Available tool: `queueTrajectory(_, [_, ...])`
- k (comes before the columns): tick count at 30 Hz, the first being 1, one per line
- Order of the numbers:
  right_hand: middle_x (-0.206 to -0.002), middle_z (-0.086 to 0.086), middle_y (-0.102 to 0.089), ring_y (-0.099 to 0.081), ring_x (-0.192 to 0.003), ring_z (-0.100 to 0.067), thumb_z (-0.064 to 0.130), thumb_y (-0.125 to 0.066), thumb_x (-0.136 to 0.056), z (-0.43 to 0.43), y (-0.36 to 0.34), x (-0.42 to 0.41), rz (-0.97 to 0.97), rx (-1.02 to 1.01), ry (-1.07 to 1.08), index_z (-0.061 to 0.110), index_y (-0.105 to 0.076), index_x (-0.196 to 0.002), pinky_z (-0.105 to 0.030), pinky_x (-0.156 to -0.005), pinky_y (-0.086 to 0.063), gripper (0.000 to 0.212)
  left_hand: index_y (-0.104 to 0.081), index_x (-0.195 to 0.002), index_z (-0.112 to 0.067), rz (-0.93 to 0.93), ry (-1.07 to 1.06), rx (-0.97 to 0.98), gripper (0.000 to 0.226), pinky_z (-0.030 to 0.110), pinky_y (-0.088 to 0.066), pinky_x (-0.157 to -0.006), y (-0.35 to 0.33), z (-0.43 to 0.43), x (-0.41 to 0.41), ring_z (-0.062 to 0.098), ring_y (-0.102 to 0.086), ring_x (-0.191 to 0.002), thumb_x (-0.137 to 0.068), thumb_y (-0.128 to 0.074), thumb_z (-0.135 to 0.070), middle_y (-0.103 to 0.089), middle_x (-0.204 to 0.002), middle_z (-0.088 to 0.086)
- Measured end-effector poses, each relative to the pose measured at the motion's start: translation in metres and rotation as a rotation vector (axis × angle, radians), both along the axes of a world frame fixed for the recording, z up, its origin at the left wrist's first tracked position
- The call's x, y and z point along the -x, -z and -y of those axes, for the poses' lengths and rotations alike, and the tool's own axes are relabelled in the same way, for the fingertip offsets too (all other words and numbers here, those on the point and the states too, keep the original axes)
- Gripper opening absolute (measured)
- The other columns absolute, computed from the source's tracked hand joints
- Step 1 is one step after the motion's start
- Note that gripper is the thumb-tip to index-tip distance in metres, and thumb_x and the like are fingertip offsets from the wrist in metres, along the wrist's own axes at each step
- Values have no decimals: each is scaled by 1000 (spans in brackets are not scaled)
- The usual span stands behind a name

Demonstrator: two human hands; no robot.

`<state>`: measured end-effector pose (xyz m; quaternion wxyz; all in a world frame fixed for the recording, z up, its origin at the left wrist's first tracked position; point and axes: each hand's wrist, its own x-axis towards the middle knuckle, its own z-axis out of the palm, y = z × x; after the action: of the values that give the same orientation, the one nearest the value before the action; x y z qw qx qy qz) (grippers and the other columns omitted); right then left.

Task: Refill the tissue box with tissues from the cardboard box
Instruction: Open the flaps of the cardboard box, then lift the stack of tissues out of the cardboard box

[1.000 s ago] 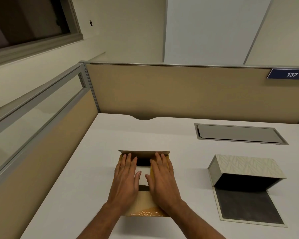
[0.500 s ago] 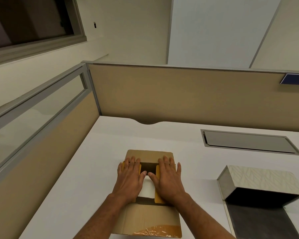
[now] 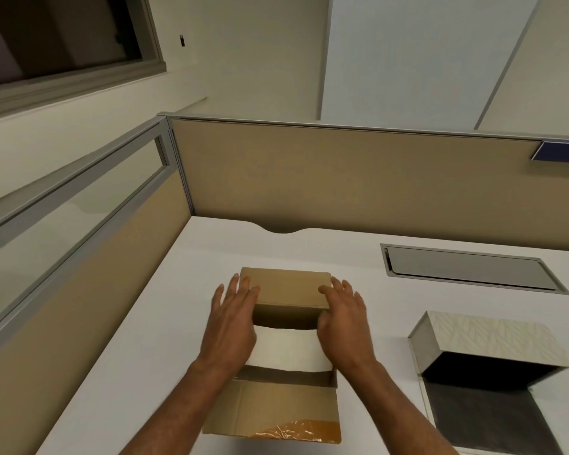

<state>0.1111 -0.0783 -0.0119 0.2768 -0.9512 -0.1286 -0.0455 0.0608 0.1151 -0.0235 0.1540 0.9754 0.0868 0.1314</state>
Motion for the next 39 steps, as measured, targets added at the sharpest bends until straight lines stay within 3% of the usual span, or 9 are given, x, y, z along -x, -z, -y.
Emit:
queueTrajectory(5, [-148,-13,-52,-39,-144,-35,-1,-72,-82,48,14,2,70,91,69,16,-69,-121,-53,-120,-16,43,-53,-139,-11,-88,-78,-272,68,56,-20,-120,-6,-36,16,35,-26,-147,-75,-75,-7,-39,-155,15])
queueTrajectory(10, [-153,-12,-46,-36,-145,-33,20,-54,-100,57,40,28,-14,26,107,11,-57,-136,-50,-123,-19,37,-22,-152,-12,-346,-166,-399,73,55,4,-120,7,-31,35,36,-3,-151,-92,-54,-37,-11,-164,16])
queueTrajectory(15, [-152,-8,-45,-44,-138,-30,63,-31,-92,41,55,46,-332,-208,175,16,-39,-145,-49,-114,-39,71,-16,-153,-11,-376,-248,-22,62,45,-13,-122,28,-13,42,32,-14,-151,-102,-29,-43,-15,-164,14])
queueTrajectory(20, [-149,-6,-48,-49,-133,-29,42,-38,-104,31,60,48,-524,-451,256,17,-38,-147,-43,-107,-44,50,-31,-146,-13,-290,-327,407,45,43,-43,-107,32,-1,43,31,-50,-131,-103,-38,-26,-45,-148,12])
queueTrajectory(24, [-125,-7,-63,-60,-110,-21,36,-35,-105,28,72,43,-572,-585,309,16,-56,-127,-38,-91,-55,36,-32,-148,-12,-272,-400,569,46,43,-44,-106,35,3,38,33,-50,-131,-103,-40,-21,-47,-148,12])
queueTrajectory(29, [-108,-8,-66,-61,-97,-18,30,-32,-107,27,77,40,-626,-688,330,11,-61,-110,-24,-71,-49,34,-31,-149,-12,-245,-409,583,48,44,-44,-106,46,2,37,33,-51,-131,-103,-41,-22,-47,-148,13])
queueTrajectory(34, [-131,-10,-60,-58,-120,-29,41,-32,-104,27,79,37,-407,-447,297,11,-50,-134,-36,-96,-51,46,-35,-148,-10,-113,-351,363,51,41,-31,-114,53,0,38,34,-41,-139,-101,-40,-30,-40,-154,15])
queueTrajectory(36, [-152,-8,-45,-44,-139,-29,49,-31,-102,24,71,36,-199,-352,278,14,-39,-146,-45,-115,-37,57,-36,-148,-8,1,-238,195,54,39,-21,-115,50,2,36,34,-34,-144,-100,-40,-32,-37,-156,16])
queueTrajectory(39, [-161,0,-32,-27,-150,-22,36,-48,-102,13,54,32,-33,-279,158,20,-35,-151,-38,-119,-23,54,-37,-148,-15,7,-28,119,56,34,-16,-116,47,6,30,23,-26,-147,-97,-38,-38,-34,-158,7])
